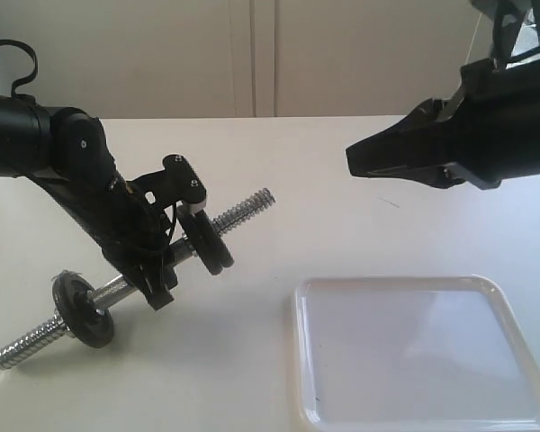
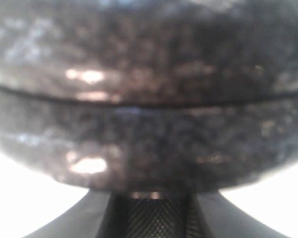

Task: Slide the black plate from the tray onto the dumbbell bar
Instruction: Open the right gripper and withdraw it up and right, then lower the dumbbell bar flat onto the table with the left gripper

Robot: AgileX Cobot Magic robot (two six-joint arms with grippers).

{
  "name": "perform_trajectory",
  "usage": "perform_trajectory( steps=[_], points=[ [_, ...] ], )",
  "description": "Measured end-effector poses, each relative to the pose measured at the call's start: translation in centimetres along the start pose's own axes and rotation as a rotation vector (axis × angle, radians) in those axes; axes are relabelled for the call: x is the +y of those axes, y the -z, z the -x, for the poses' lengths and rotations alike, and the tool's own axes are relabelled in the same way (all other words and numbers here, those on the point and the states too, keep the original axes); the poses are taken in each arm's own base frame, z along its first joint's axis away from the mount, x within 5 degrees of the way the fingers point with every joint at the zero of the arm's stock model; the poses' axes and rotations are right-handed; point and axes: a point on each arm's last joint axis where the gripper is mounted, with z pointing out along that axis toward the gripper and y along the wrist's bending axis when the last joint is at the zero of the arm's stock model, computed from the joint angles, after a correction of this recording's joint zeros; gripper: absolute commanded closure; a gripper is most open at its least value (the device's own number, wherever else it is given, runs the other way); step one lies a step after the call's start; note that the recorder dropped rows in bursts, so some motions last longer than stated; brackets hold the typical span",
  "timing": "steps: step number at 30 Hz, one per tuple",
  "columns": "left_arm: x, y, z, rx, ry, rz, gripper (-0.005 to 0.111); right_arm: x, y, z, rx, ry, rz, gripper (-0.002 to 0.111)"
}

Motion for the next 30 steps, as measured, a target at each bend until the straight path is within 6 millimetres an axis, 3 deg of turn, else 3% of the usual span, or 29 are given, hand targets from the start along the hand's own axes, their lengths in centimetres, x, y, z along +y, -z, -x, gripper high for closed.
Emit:
perform_trajectory(
  steps=[10,22,30],
  points=[
    [0.0,-0.1,0.0,0.0,0.005,0.0,0.107,0.8,-0.6,0.0,-0.022,-0.005,0.025,0.108],
    [0.1,-2.4,-0.4,0.038,0.019,-0.024,0.107,1.1,-0.7,0.2,-0.039,-0.03,0.058,0.108],
    [0.1,-2.4,-0.4,0.04,0.021,-0.028,0.107,1.3,-0.6,0.2,-0.04,-0.04,0.08,0.108]
  ],
)
